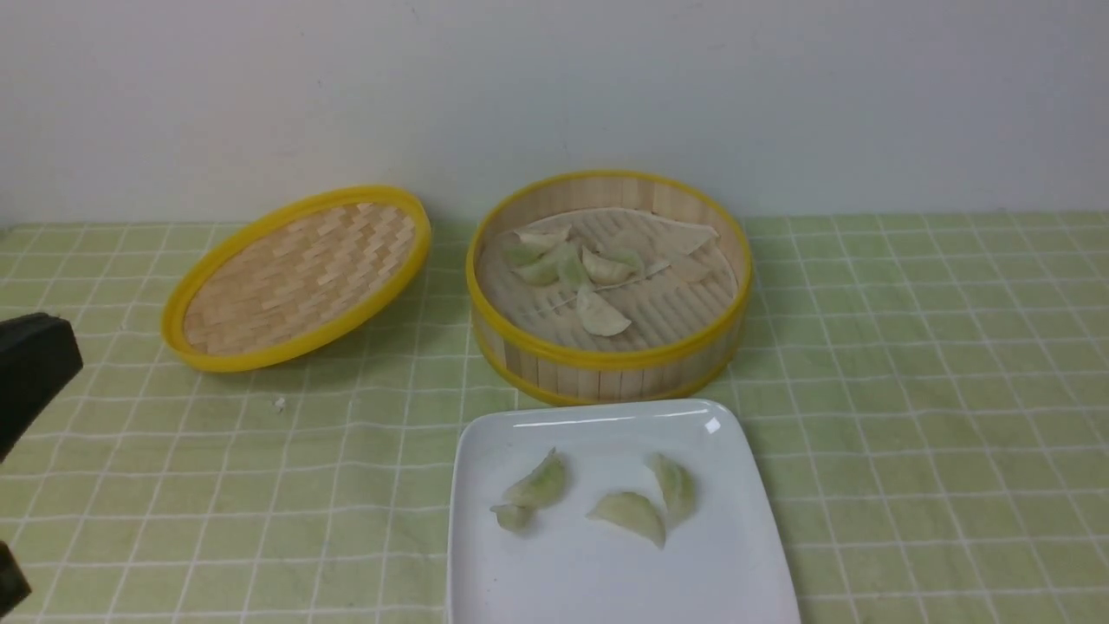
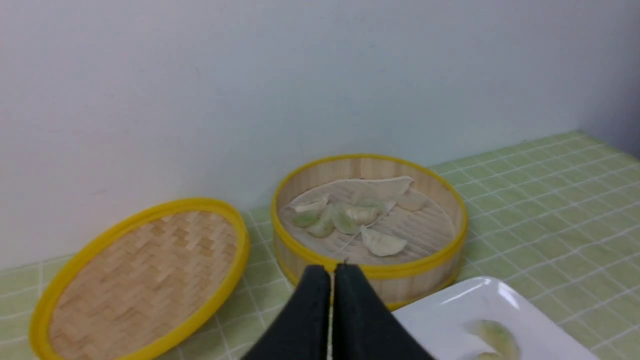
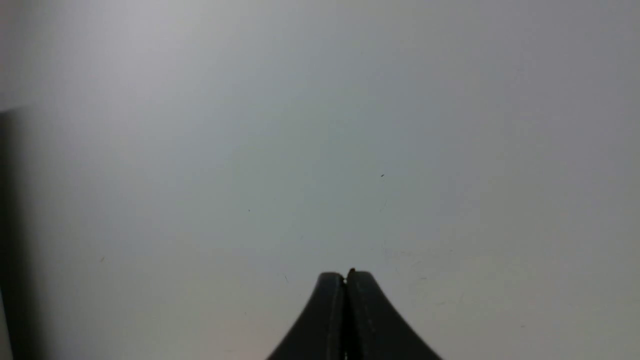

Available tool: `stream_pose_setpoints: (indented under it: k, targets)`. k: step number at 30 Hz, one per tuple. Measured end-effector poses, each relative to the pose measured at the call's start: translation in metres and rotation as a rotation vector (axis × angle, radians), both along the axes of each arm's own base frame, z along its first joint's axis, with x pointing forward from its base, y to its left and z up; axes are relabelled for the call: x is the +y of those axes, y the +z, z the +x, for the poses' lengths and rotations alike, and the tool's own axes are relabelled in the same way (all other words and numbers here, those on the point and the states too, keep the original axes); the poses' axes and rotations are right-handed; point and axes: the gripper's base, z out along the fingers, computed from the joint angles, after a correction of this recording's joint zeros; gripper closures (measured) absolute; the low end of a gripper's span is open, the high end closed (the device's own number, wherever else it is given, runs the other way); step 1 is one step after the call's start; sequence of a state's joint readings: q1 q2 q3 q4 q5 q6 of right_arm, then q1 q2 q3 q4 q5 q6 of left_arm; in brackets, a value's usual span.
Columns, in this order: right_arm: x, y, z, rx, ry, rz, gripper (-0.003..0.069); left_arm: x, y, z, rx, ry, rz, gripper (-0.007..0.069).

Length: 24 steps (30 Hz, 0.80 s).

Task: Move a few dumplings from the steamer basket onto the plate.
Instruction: Use the right arm to put the dumpling into the plate

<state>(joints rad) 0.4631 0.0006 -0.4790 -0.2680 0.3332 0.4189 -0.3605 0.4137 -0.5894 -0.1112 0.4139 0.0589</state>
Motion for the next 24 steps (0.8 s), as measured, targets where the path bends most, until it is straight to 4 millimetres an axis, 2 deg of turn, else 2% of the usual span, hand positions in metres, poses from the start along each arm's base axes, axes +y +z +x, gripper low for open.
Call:
stream_pose_setpoints:
  k: [5,10,13,20,24]
  targets:
    - [0.0,0.0,0.0,-0.001,0.0,0.0,0.0669,0.012,-0.053,-0.002,-0.01,0.138,0.018,0.0631]
    - [0.0,0.0,0.0,-0.001,0.0,0.0,0.0669,0.027,-0.133,-0.015,0.011,0.315,0.026,0.0631]
    - [0.0,0.0,0.0,-0.001,0.0,0.0,0.0669,0.029,-0.159,-0.019,0.024,0.338,0.028,0.0631]
    - [0.0,0.0,0.0,0.0,0.0,0.0,0.0669,0.028,-0.174,-0.024,0.145,0.324,0.057,0.0631]
    - [0.0,0.0,0.0,0.0,0.0,0.0,0.0669,0.028,-0.174,-0.024,0.149,0.323,0.058,0.0631]
